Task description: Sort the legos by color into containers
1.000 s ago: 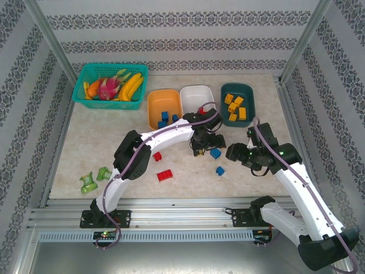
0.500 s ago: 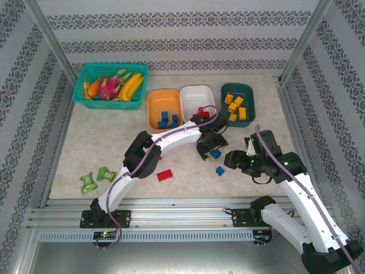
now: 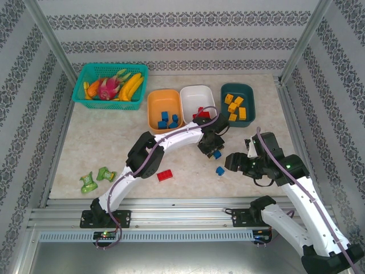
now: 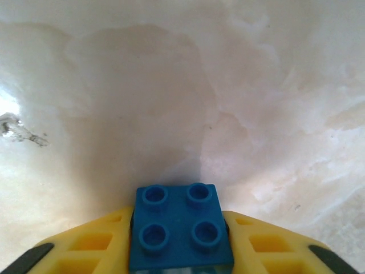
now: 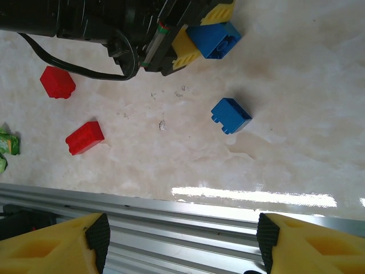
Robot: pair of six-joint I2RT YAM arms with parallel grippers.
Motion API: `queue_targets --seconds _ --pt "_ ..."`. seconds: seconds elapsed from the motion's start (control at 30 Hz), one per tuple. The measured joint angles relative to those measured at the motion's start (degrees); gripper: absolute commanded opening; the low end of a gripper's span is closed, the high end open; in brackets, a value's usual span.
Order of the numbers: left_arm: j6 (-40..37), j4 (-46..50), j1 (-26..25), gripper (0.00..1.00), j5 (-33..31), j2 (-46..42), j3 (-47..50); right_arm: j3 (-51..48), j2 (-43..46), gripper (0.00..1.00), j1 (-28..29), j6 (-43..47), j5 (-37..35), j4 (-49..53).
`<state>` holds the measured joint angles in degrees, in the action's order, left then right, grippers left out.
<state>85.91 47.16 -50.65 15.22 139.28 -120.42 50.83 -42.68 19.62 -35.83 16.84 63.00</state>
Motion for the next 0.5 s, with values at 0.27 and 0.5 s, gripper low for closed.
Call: queue_targets --seconds 0.27,0.5 --pt "-5.05 2.12 0.66 0.28 -3.45 -2.82 0.31 0.02 0.42 0.71 0.0 0.15 4.15 -2.23" --pt "-13.88 3.96 7.65 0.28 -6.43 -18.21 6.43 0.11 -1.33 0.73 1.2 -1.57 10.82 -13.29"
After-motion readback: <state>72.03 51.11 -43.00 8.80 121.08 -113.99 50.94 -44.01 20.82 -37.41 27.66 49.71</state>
